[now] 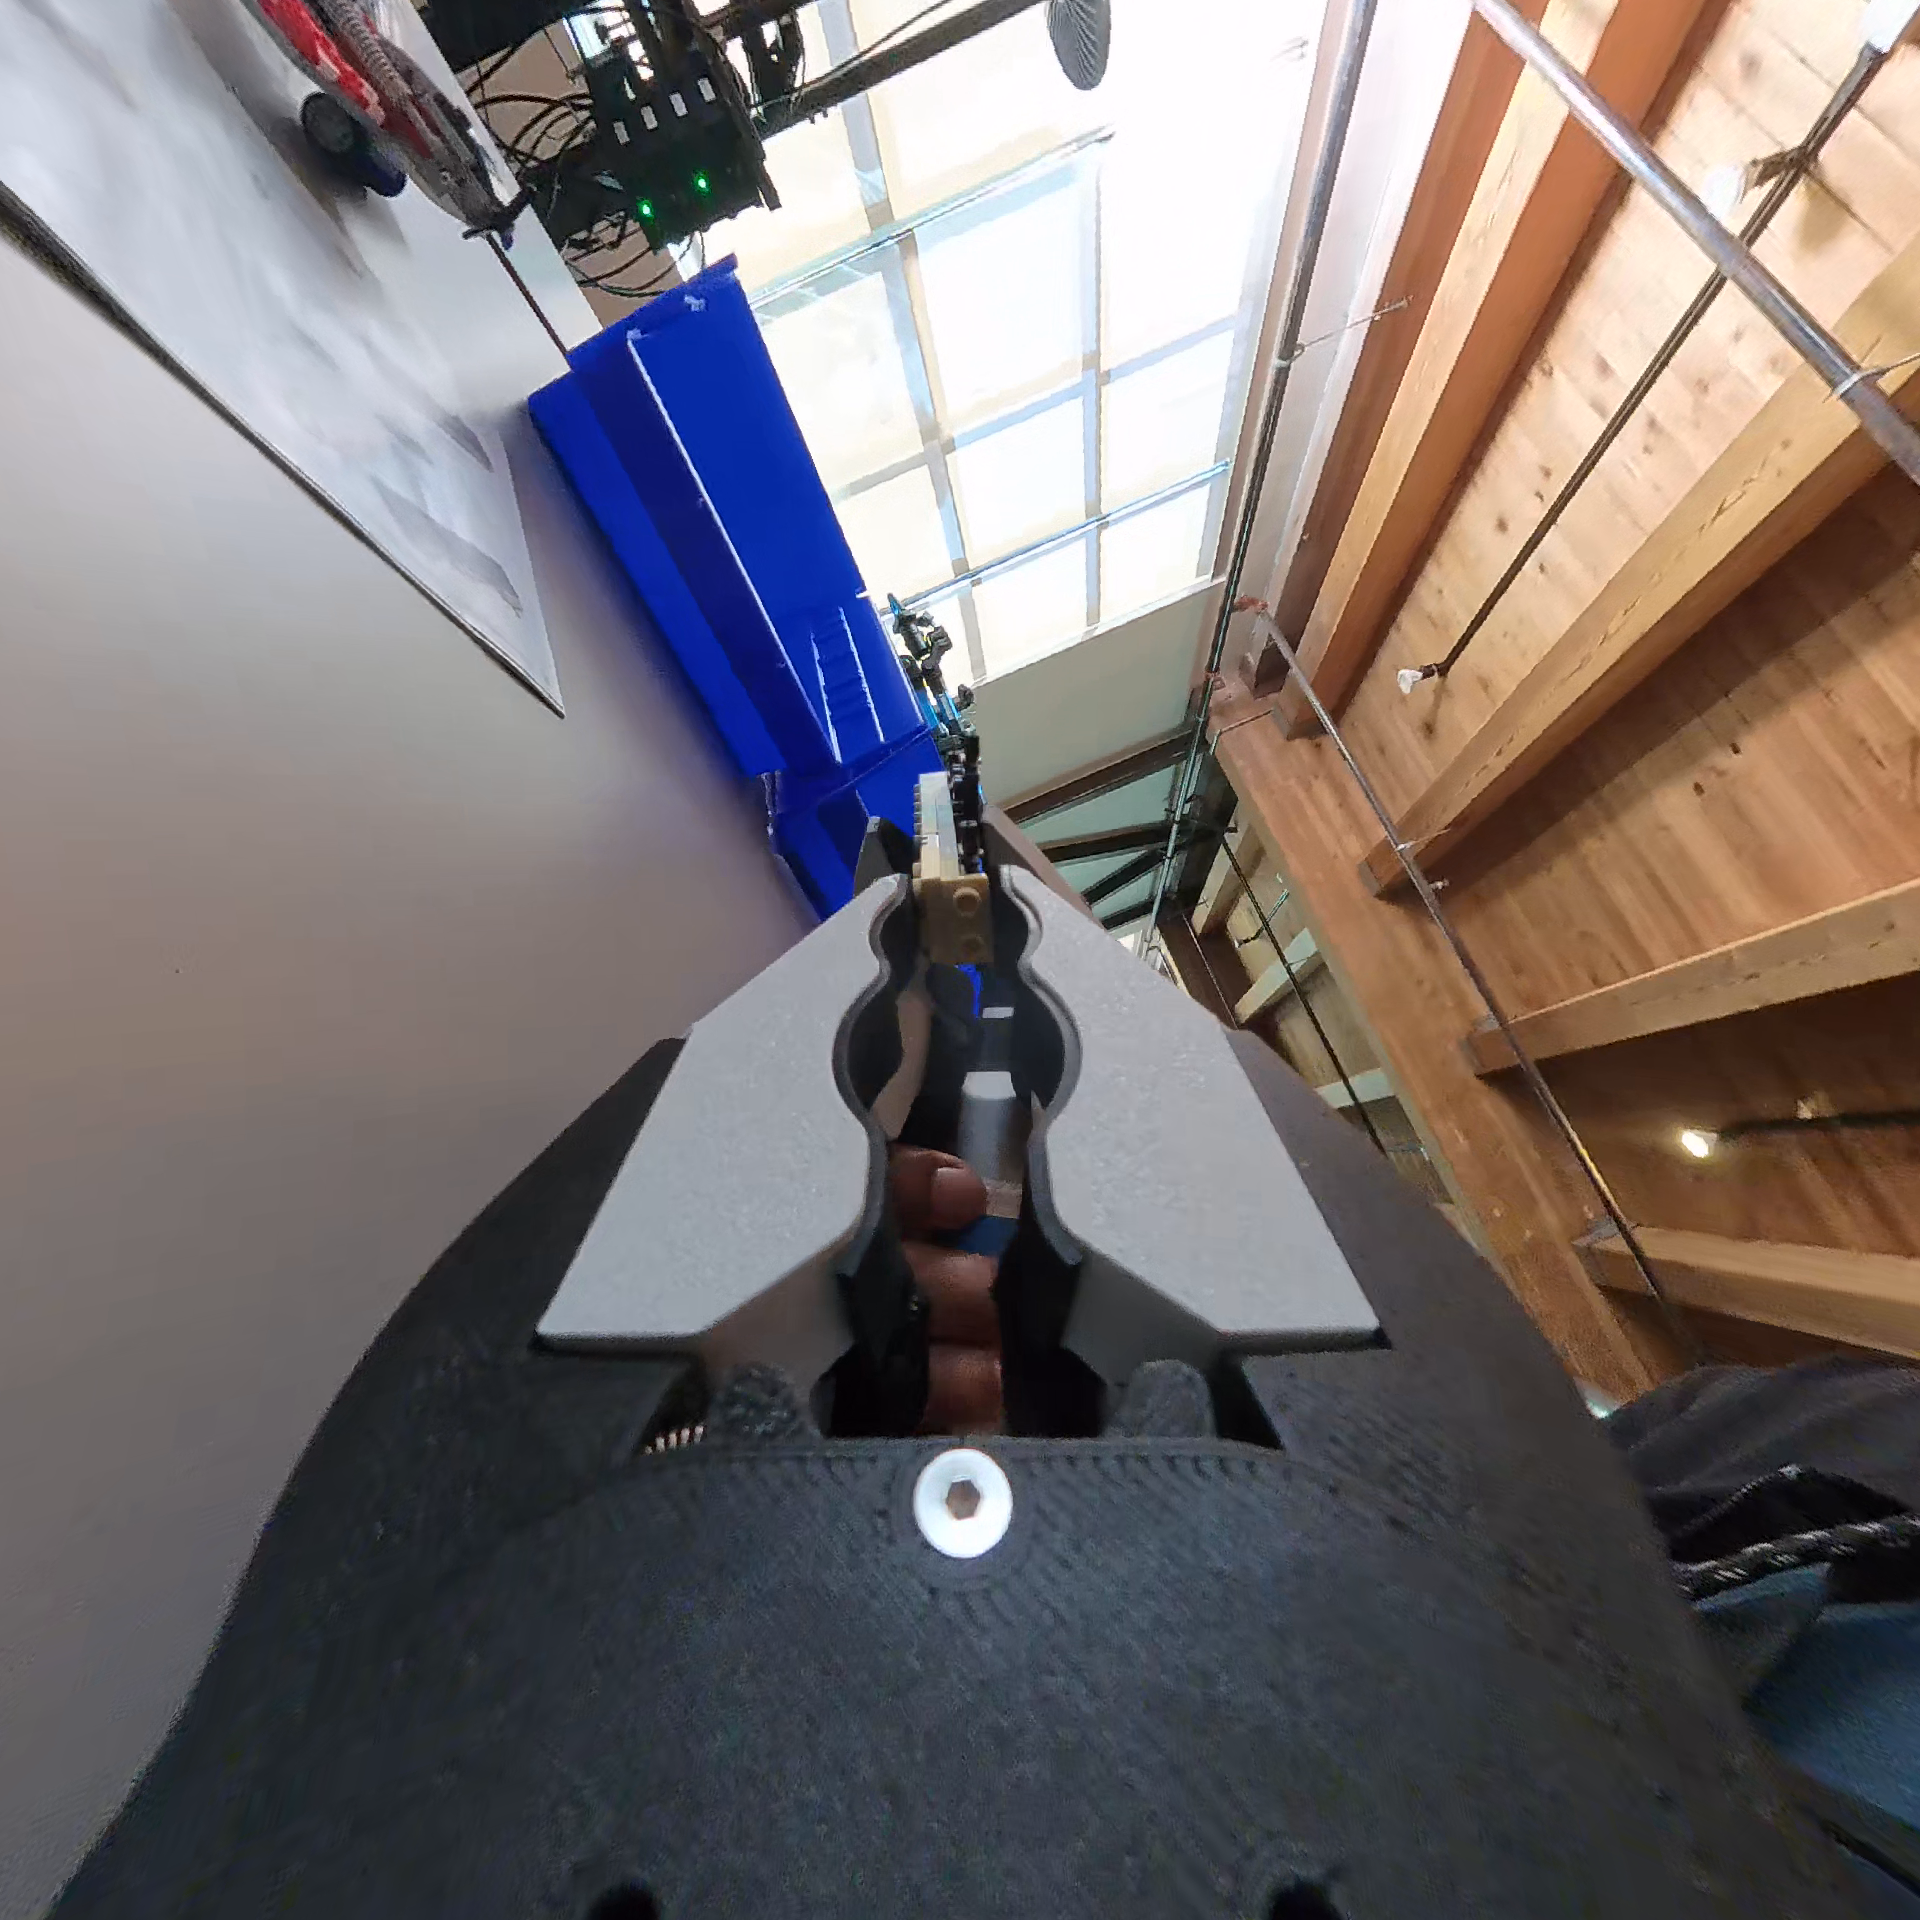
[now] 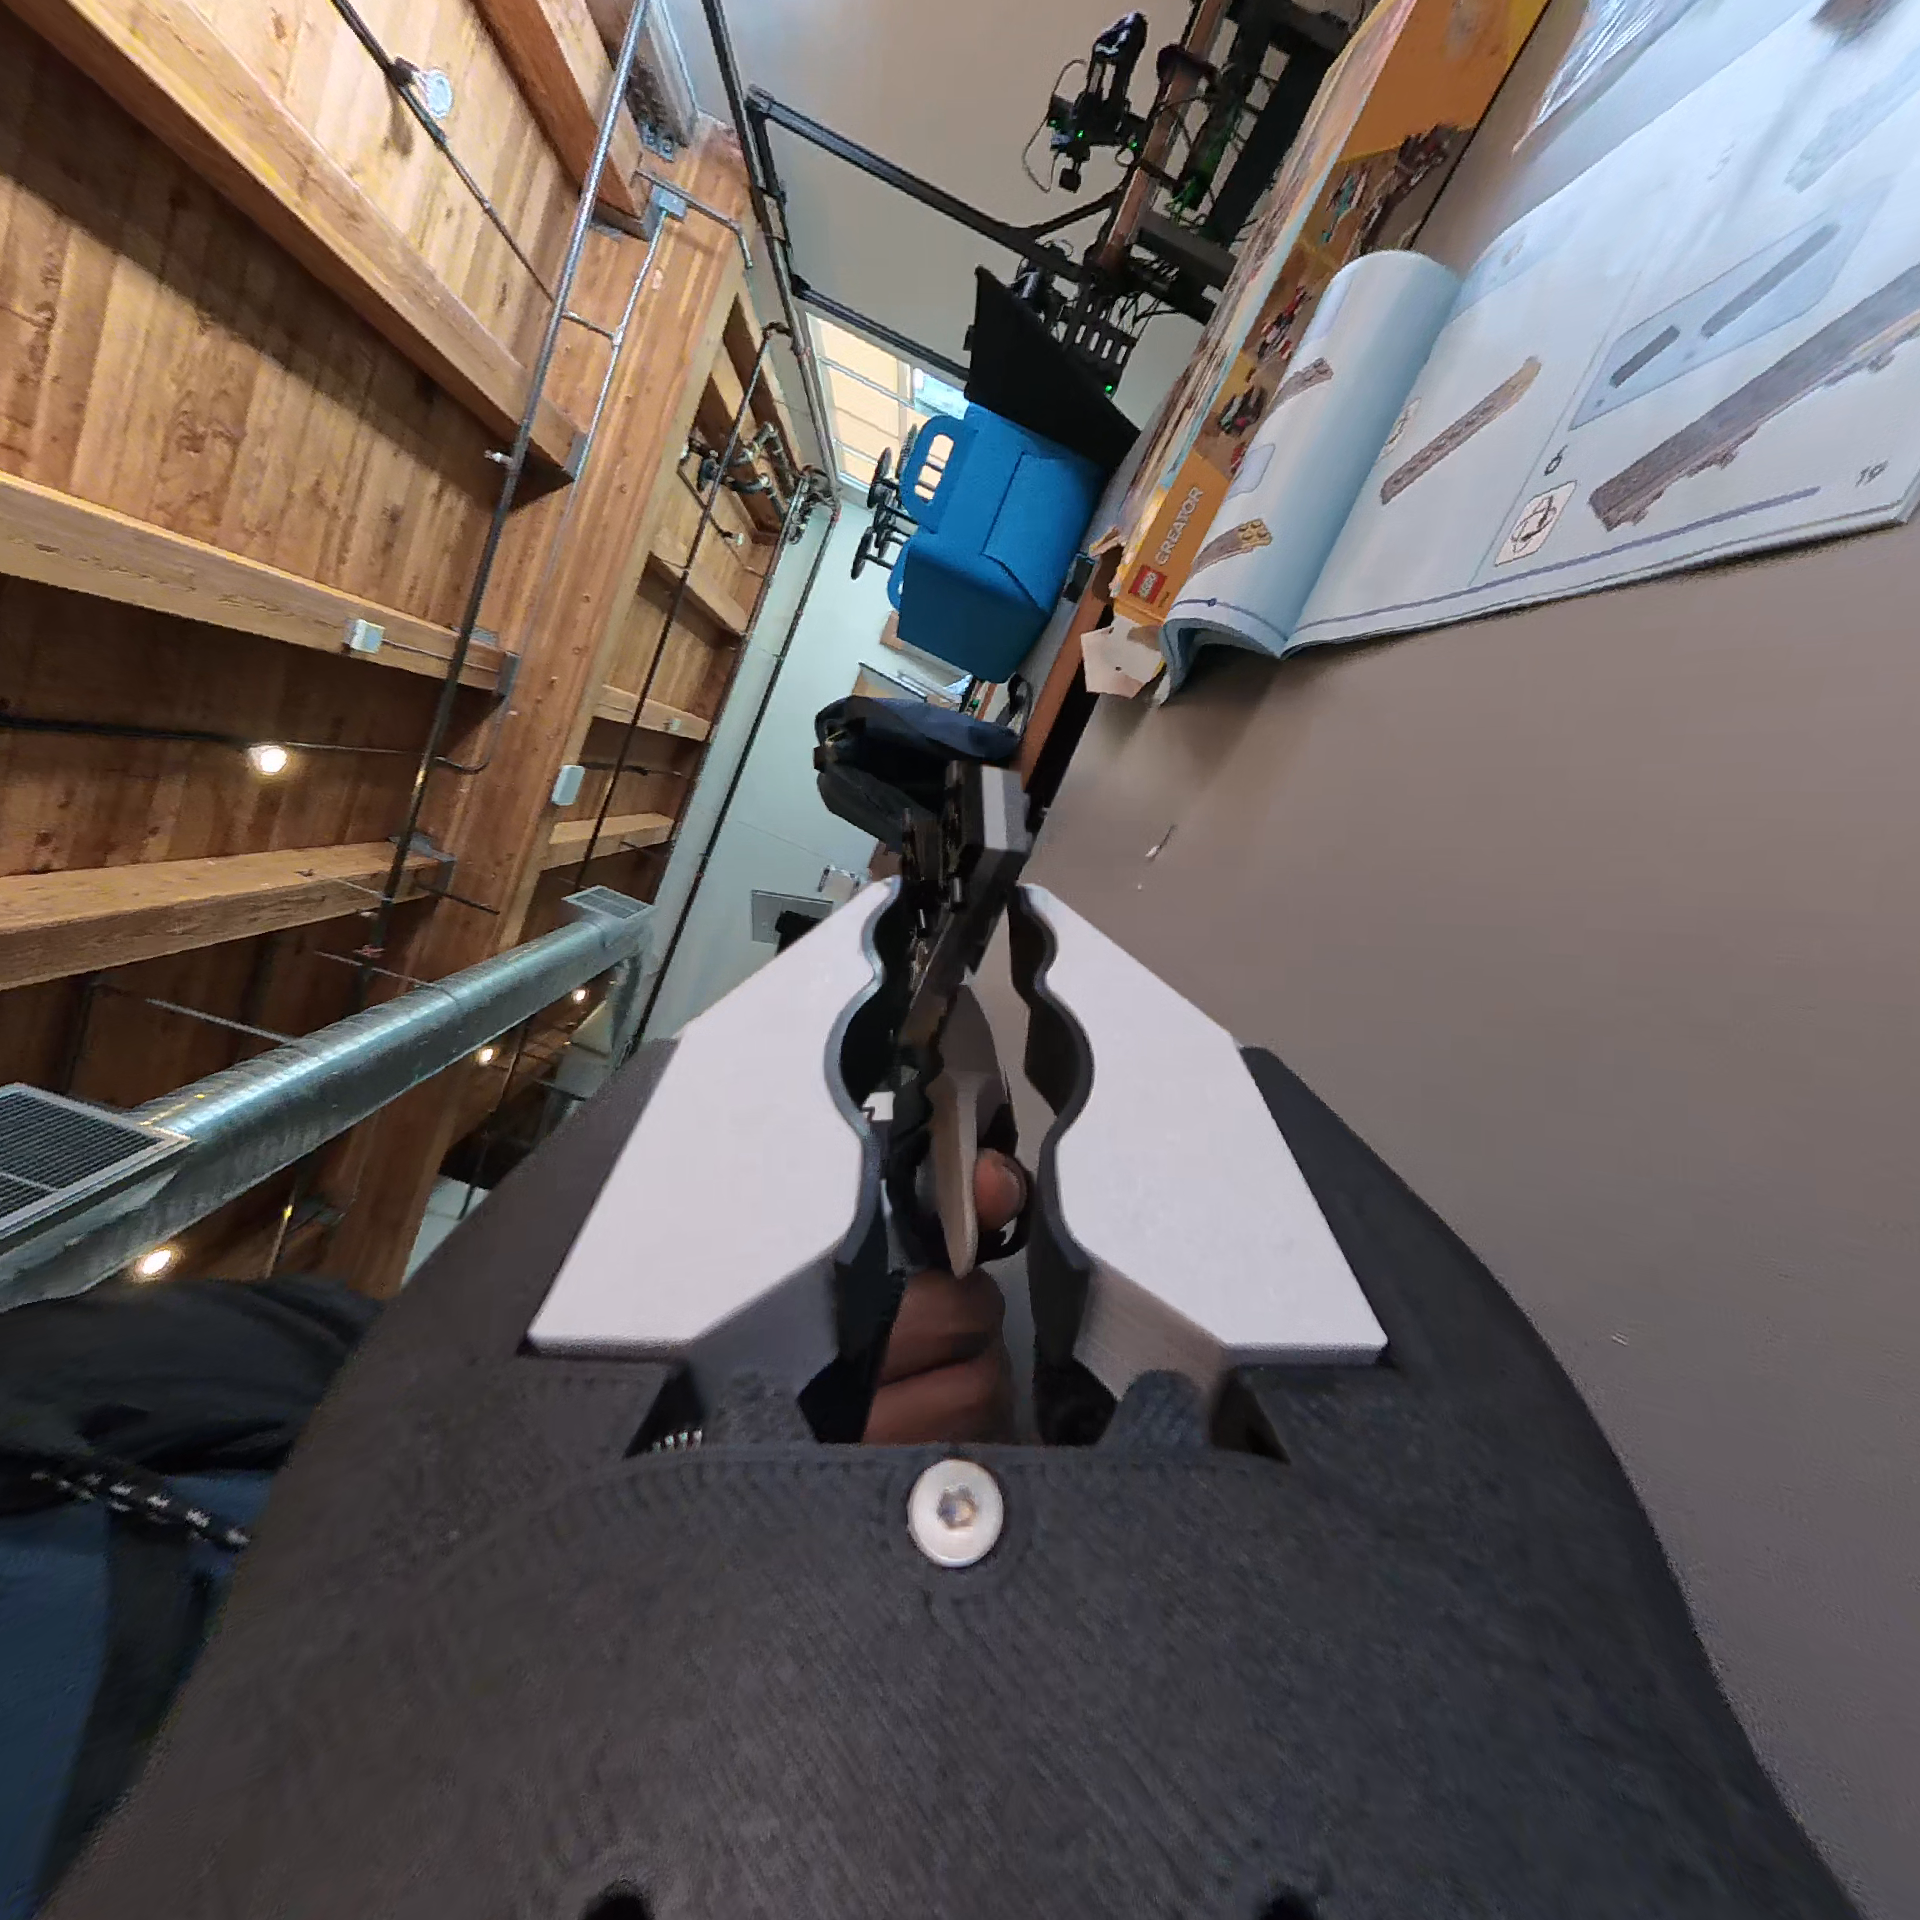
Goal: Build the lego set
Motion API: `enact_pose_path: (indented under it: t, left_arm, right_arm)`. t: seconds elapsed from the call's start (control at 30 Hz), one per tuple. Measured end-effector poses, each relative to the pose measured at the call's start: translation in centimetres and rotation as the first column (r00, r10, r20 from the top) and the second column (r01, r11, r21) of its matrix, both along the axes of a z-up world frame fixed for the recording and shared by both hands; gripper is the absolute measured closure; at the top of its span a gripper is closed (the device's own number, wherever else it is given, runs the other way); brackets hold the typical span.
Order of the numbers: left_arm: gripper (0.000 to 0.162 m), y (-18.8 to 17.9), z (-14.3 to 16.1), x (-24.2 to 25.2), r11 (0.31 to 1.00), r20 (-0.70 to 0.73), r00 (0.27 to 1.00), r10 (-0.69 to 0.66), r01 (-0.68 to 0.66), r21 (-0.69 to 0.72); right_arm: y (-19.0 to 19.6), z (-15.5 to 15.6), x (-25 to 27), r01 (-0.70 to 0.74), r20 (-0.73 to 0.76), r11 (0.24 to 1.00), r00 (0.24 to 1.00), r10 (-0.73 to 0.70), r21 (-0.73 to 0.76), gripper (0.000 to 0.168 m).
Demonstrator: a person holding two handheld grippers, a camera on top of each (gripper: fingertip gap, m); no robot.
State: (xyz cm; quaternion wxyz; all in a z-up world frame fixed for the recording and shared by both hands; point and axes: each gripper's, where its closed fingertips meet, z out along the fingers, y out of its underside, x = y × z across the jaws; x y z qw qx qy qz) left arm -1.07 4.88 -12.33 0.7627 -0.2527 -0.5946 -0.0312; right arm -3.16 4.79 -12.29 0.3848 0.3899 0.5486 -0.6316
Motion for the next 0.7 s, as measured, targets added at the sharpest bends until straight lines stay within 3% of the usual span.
enact_pose_path:
  t: [0.7]
  left_arm:
    - [0.15,-0.6,0.13,-0.06,1.0,-0.003,1.0,0.017,-0.017,0.02]
  right_arm:
    - [-0.09,0.17,0.34,-0.018,0.002,1.0,1.0,0.018,-0.024,0.154]
